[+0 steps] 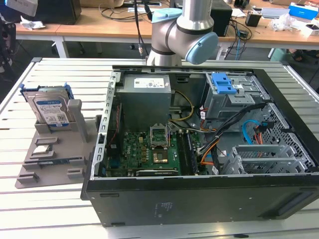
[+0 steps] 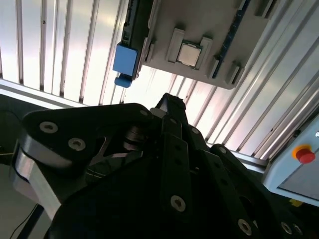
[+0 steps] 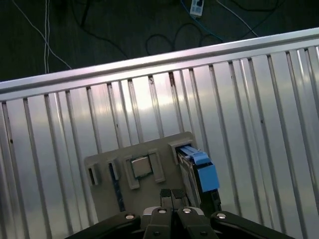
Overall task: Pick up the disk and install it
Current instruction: 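Pick up the disk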
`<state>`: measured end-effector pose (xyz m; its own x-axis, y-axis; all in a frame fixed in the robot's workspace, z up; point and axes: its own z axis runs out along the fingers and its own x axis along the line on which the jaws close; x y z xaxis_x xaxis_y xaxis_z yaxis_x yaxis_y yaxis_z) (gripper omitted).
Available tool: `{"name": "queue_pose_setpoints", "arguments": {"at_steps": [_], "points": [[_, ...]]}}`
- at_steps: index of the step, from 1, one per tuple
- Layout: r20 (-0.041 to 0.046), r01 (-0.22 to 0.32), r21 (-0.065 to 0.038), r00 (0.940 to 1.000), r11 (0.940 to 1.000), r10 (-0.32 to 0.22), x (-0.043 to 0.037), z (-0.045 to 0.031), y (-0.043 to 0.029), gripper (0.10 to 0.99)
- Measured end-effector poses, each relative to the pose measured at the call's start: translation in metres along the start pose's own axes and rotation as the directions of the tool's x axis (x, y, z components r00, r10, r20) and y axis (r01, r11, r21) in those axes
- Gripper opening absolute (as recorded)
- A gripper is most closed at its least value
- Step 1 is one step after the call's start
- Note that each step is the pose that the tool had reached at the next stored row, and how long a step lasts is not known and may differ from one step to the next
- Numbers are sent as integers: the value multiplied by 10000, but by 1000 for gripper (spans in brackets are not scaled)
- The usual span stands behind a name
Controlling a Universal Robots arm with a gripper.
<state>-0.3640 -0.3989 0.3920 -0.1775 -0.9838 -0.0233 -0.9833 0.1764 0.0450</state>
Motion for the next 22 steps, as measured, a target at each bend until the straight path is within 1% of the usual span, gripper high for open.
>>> {"name": "queue_pose_setpoints", "arguments": {"at_steps": [5, 9, 11, 16, 17, 18, 22], "points": [[-15, 336, -8, 9994, 9994, -336, 0, 0, 0, 106], [-32, 741, -19, 9972, 9972, -741, 0, 0, 0, 106], [-37, 847, -21, 9964, 9964, -847, 0, 0, 0, 106], [-56, 1273, -33, 9918, 9919, -1274, 0, 0, 0, 106], [-62, 1426, -38, 9898, 9898, -1427, 0, 0, 0, 106], [-64, 1485, -39, 9889, 9889, -1485, 0, 0, 0, 106], [-65, 1497, -40, 9887, 9887, -1497, 0, 0, 0, 106]]}}
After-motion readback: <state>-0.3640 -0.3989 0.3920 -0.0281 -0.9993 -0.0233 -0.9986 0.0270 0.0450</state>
